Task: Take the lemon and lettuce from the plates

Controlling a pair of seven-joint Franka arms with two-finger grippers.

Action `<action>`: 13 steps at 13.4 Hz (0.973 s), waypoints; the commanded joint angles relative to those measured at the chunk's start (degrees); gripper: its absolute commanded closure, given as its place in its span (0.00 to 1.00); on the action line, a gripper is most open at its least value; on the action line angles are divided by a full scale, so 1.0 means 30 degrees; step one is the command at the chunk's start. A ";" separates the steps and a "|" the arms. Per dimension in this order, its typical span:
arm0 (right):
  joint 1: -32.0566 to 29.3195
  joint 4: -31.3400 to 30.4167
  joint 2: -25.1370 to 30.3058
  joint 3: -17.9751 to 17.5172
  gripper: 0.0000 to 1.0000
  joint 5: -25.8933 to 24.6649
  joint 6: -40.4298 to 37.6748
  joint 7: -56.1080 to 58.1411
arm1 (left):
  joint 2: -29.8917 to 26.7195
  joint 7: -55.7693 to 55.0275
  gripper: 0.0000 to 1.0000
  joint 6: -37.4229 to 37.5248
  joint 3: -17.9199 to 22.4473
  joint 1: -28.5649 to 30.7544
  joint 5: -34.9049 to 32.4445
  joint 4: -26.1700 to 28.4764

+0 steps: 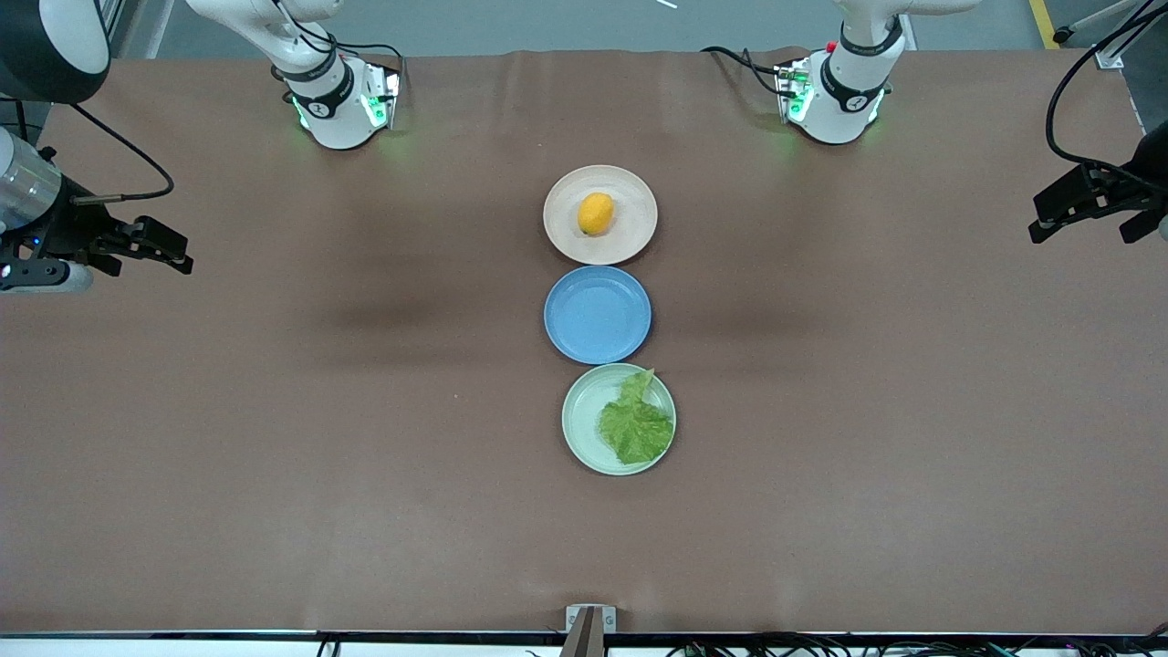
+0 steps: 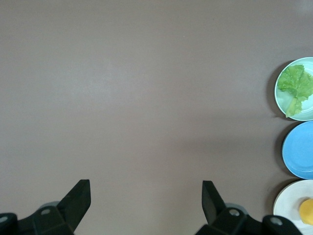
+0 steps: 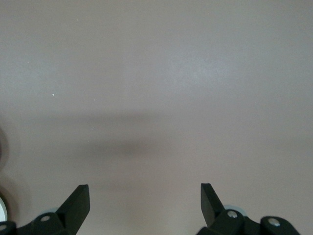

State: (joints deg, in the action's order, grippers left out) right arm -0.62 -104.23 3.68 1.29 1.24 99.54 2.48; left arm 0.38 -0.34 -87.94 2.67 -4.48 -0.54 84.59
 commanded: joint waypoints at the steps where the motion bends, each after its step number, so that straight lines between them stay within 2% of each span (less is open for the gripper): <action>1: -0.0379 -0.0177 0.0210 -0.0342 0.00 0.0084 -0.0160 -0.0035 | -0.0362 -0.0239 0.00 0.0250 -0.0129 0.0059 0.0240 0.0135; 8: -0.0378 -0.0439 0.0239 -0.0342 0.00 0.0260 -0.0161 -0.0035 | 0.0221 -0.0912 0.00 0.0250 -0.0187 -0.0320 0.0444 0.0135; 13: -0.0320 -0.0499 0.0326 -0.0342 0.00 0.0348 -0.0219 -0.0035 | 0.3672 -0.3103 0.00 -0.1648 -0.0890 -0.2571 0.1790 0.0076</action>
State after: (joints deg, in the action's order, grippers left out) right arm -0.62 -104.92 3.66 1.16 1.52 99.05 2.48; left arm 6.64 -6.59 -90.40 0.31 -9.62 3.39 85.86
